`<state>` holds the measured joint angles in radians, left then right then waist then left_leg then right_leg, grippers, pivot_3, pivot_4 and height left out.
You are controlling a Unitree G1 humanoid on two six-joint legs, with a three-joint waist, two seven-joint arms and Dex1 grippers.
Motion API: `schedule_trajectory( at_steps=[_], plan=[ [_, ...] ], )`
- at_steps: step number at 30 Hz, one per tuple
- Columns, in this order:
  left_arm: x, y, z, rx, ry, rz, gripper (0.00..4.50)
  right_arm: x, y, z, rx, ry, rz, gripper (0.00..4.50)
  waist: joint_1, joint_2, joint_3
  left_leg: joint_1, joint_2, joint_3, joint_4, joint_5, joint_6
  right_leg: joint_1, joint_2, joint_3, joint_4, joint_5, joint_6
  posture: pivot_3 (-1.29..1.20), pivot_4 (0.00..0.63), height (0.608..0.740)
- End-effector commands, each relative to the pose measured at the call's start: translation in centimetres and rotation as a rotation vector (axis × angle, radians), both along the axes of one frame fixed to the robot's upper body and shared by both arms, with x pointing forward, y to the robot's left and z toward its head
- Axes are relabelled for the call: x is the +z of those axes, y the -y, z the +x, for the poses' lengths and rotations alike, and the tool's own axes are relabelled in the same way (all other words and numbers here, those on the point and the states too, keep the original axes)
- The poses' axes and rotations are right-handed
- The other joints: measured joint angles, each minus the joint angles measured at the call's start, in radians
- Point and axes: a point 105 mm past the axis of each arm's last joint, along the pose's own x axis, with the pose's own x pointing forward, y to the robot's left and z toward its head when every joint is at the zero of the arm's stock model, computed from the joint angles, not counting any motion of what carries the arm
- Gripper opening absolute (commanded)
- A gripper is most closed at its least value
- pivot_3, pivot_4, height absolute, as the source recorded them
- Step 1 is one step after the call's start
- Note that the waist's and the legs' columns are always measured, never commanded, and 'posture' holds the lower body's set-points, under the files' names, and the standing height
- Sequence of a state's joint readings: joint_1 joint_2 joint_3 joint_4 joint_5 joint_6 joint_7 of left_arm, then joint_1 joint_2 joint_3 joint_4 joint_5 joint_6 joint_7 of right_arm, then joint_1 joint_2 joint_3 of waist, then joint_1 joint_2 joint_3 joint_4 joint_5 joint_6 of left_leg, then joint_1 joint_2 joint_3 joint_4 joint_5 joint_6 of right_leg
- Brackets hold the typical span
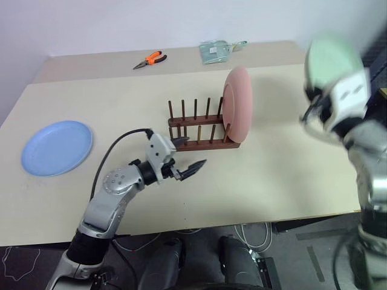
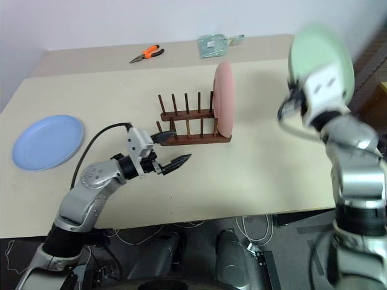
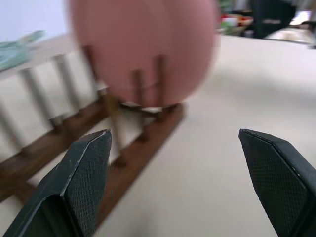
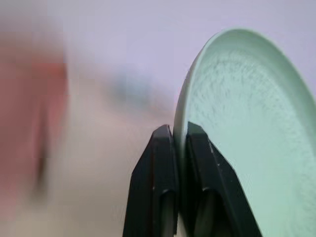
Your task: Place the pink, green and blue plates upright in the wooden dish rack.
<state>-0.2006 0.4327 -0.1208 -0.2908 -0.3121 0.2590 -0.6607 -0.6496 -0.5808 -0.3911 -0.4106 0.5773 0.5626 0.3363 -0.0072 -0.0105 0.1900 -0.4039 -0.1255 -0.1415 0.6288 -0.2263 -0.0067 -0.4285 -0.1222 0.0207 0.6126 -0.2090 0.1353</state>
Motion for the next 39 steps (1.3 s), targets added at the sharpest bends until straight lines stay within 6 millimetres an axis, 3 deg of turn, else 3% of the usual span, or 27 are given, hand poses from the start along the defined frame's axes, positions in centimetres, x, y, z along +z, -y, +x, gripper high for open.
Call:
schedule_trajectory(
  at_steps=[1,4,7,13,26,29,33,36,39],
  plan=[
    [0.5,-1.2,-0.2,0.024,0.044,0.006,4.24,2.5,-4.9,-5.4,0.553,0.026,0.244,0.07,0.005,-0.001,-0.001,0.000,0.000,-0.001,0.000,-0.001,0.000,0.000,0.001,0.000,0.000,0.000,0.000,0.00,0.150,0.739],
    [0.7,-1.0,-0.3,0.019,0.048,-0.002,4.24,1.9,-6.9,-7.1,0.792,-0.066,0.370,0.07,0.021,-0.001,0.000,-0.001,0.001,-0.002,0.000,-0.003,-0.001,0.000,0.001,-0.001,-0.001,0.000,0.000,0.00,0.150,0.739],
    [0.7,-0.8,-0.5,0.015,0.050,-0.008,4.24,0.8,-8.9,-6.5,0.887,-0.200,0.515,0.07,0.018,-0.001,0.000,-0.001,0.001,0.000,0.001,-0.003,0.000,-0.001,0.001,0.001,-0.002,0.000,-0.002,0.00,0.150,0.739],
    [1.1,-0.4,-0.7,0.006,0.057,-0.019,4.24,-4.0,-12.1,-2.1,0.748,-0.480,0.635,0.07,0.006,0.001,-0.001,0.002,0.003,0.002,0.001,-0.002,-0.001,-0.002,0.003,0.002,0.001,0.000,-0.006,0.00,0.150,0.739],
    [1.2,-0.1,-1.4,-0.019,0.048,-0.019,4.24,-7.2,-13.9,1.4,0.631,-0.663,0.626,0.07,-0.006,0.002,-0.001,0.001,0.003,0.002,0.000,-0.002,-0.002,-0.003,0.004,0.002,0.002,0.002,-0.003,0.00,0.150,0.739],
    [1.2,-0.1,-1.4,-0.019,0.048,-0.018,4.24,-7.0,-14.0,1.8,0.622,-0.658,0.592,1.02,-0.006,0.002,0.000,0.001,0.003,0.002,0.000,-0.002,-0.002,-0.003,0.004,0.002,0.002,0.002,-0.003,0.00,0.150,0.739],
    [1.1,-0.2,-1.5,-0.020,0.033,-0.021,4.24,-5.8,-14.1,1.9,0.581,-0.568,0.460,2.87,-0.006,0.002,0.000,0.001,0.003,0.002,0.000,-0.002,-0.002,-0.003,0.004,0.002,0.001,0.002,-0.002,0.00,0.150,0.739],
    [1.3,-0.8,-1.4,-0.005,0.009,-0.048,4.37,-4.4,-13.9,1.3,0.517,-0.417,0.224,2.89,-0.006,0.002,0.000,0.001,0.002,0.003,0.000,-0.002,-0.002,-0.003,0.004,0.002,0.001,0.002,-0.002,0.00,0.150,0.739],
    [2.6,-2.8,-0.6,0.083,0.008,-0.121,4.37,-3.2,-13.3,0.7,0.413,-0.235,-0.079,2.89,-0.006,0.002,0.000,0.000,0.003,0.003,0.000,-0.002,-0.001,-0.004,0.004,0.002,0.001,0.002,-0.002,0.00,0.150,0.739]
  ],
)
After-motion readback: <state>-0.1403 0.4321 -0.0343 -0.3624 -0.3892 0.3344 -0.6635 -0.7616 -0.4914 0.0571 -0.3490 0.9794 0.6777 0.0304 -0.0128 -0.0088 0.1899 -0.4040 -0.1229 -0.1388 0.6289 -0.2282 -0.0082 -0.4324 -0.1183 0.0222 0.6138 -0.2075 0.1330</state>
